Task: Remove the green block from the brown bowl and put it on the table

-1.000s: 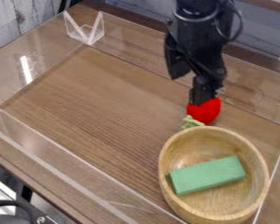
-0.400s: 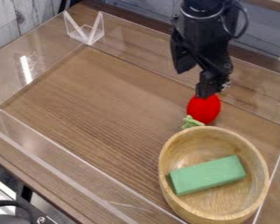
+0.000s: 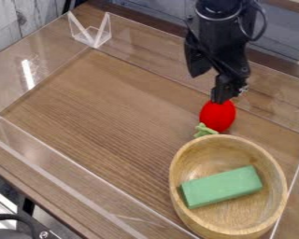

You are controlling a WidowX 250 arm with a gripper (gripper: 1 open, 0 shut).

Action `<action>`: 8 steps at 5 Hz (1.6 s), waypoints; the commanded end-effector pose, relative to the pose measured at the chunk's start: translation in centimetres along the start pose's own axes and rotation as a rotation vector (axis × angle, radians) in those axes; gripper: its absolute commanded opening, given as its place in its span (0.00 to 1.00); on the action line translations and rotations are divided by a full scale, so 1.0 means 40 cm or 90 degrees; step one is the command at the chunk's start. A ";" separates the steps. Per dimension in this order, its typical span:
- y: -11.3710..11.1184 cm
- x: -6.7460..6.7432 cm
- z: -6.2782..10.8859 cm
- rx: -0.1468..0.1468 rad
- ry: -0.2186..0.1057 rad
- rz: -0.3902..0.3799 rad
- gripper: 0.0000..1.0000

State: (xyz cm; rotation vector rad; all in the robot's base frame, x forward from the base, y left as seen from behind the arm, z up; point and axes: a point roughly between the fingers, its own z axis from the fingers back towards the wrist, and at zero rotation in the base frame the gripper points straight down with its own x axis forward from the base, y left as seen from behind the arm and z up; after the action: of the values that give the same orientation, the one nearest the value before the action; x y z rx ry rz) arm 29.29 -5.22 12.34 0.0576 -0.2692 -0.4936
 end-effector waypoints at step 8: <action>0.061 0.048 -0.015 0.023 -0.045 0.030 1.00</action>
State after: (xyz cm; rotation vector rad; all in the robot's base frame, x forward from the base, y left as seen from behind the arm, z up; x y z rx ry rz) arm 31.37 -4.14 10.94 0.0622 -0.2905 -0.4534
